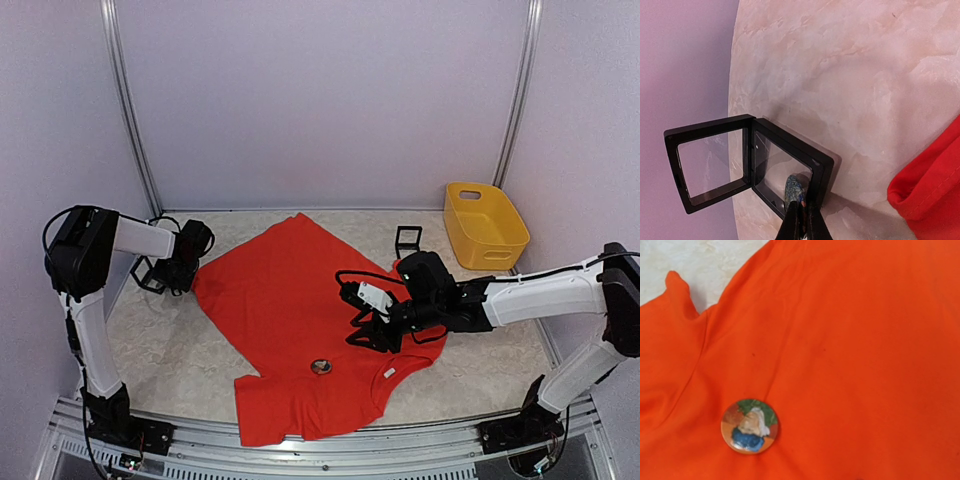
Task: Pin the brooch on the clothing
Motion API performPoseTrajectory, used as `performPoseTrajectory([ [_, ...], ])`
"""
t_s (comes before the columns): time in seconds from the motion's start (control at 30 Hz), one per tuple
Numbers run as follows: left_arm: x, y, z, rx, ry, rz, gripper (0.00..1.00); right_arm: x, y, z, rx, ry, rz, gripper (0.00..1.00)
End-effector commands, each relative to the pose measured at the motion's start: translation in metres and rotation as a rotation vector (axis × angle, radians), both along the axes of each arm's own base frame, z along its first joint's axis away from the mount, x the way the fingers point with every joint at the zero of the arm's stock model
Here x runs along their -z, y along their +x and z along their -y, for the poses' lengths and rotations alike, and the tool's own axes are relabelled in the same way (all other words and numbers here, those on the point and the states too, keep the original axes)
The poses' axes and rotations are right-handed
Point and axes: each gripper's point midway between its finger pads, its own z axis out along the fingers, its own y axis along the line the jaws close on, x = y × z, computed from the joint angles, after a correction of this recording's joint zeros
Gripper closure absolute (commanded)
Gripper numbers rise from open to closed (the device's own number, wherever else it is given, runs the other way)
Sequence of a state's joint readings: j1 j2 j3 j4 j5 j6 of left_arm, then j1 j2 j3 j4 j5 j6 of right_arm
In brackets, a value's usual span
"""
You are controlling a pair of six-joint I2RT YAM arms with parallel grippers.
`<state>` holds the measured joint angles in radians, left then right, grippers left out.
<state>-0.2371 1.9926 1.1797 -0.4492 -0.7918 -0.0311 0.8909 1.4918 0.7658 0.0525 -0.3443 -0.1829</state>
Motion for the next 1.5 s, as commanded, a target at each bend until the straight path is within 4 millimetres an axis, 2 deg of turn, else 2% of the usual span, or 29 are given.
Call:
performPoseTrajectory([
  [0.0,-0.001,0.0,0.002,-0.003,-0.022,0.001,1.0,-0.008,0.001,-0.001,-0.009,0.017,0.008,0.59],
  [0.23,-0.005,0.001,0.007,0.005,-0.063,0.004,1.0,-0.009,0.001,-0.002,-0.011,0.018,0.007,0.59],
  [0.47,0.004,-0.001,0.013,0.013,-0.116,-0.026,1.0,-0.01,0.002,-0.003,-0.012,0.02,0.008,0.59],
  [0.7,0.013,-0.004,0.009,0.005,-0.081,-0.062,0.99,-0.01,0.001,-0.003,-0.013,0.02,0.008,0.59],
  [0.9,0.009,-0.004,0.006,0.005,-0.042,-0.057,0.91,-0.01,0.001,-0.002,-0.014,0.02,0.005,0.59],
  [1.13,0.007,-0.006,0.004,-0.002,-0.014,-0.058,0.91,-0.01,0.0,-0.002,-0.017,0.023,0.003,0.59],
  [1.3,-0.008,-0.004,0.002,-0.006,0.019,-0.02,0.91,-0.009,-0.001,-0.002,-0.017,0.022,-0.003,0.58],
  [1.47,-0.013,-0.003,0.002,-0.008,0.017,-0.008,0.9,-0.009,-0.001,-0.002,-0.018,0.024,-0.003,0.59],
])
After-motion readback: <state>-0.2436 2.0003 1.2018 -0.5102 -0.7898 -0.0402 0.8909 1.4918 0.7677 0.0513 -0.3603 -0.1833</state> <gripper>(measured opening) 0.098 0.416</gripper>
